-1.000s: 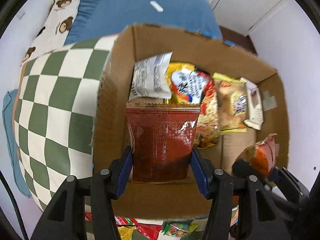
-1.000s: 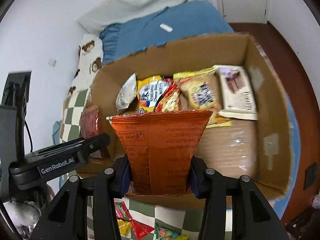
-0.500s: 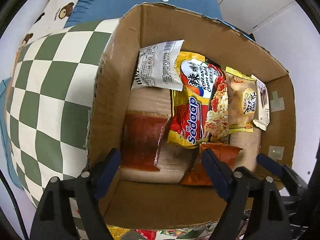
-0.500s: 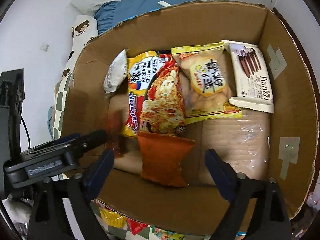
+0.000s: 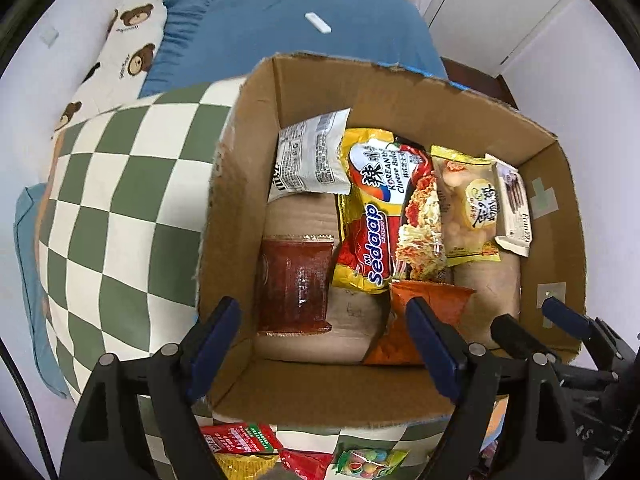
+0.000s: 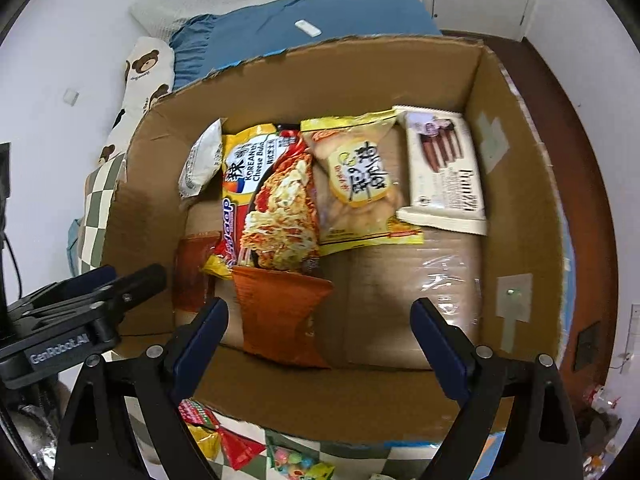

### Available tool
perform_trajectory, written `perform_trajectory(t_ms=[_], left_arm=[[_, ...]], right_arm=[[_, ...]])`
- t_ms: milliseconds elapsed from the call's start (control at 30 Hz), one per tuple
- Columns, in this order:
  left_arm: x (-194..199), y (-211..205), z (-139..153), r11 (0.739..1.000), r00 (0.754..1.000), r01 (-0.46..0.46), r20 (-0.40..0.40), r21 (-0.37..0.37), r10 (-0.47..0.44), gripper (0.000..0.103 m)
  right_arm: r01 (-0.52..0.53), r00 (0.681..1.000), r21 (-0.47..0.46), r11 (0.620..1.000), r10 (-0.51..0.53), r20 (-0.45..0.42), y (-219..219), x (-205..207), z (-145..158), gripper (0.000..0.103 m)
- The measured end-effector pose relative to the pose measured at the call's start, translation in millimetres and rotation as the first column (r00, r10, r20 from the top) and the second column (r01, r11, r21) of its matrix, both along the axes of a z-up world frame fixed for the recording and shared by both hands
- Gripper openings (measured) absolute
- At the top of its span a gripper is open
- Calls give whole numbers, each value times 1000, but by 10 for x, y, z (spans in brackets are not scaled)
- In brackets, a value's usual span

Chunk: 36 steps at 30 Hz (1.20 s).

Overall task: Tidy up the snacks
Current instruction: 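Place both packets into the cardboard box and open both tools, then move both tools back toward the remaining snacks on the blanket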

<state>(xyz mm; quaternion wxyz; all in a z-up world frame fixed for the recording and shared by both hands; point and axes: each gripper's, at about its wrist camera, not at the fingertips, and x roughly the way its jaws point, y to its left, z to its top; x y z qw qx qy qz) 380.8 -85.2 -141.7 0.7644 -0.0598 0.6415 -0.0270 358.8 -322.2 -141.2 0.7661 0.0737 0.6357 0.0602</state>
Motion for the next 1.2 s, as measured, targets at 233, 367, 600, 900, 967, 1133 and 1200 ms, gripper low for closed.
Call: perform_trajectory(t_ms=[233, 367, 600, 900, 967, 1133, 1200], left_arm=[[-278, -31, 338, 999, 992, 21, 127, 46, -27, 84], [-475, -44, 584, 998, 979, 31, 202, 46, -40, 84], [-996, 81, 898, 996, 950, 39, 305, 79, -61, 84], [-2055, 834, -378, 972, 978, -194, -104, -135, 180, 84], [-2295, 953, -796, 932, 938, -299, -241, -206, 248, 84], [-2640, 1226, -1456, 790, 810, -538, -440, -293, 388, 83], [-2655, 1304, -1557, 745, 779, -591, -456, -308, 430, 83]], right_arm=[[9, 996, -67, 998, -3, 91, -102, -196, 266, 94], [28, 986, -78, 997, -14, 166, -133, -356, 520, 94], [17, 962, -3, 1000, -15, 272, -68, -815, 1018, 94], [-198, 965, -59, 978, 205, 161, 473, -1797, 346, 94], [-254, 961, -62, 965, 259, 97, 613, -1998, 21, 83], [-394, 917, -154, 906, 399, 3, 890, -2277, -612, 75], [-459, 886, -200, 866, 464, -23, 996, -2351, -780, 75]])
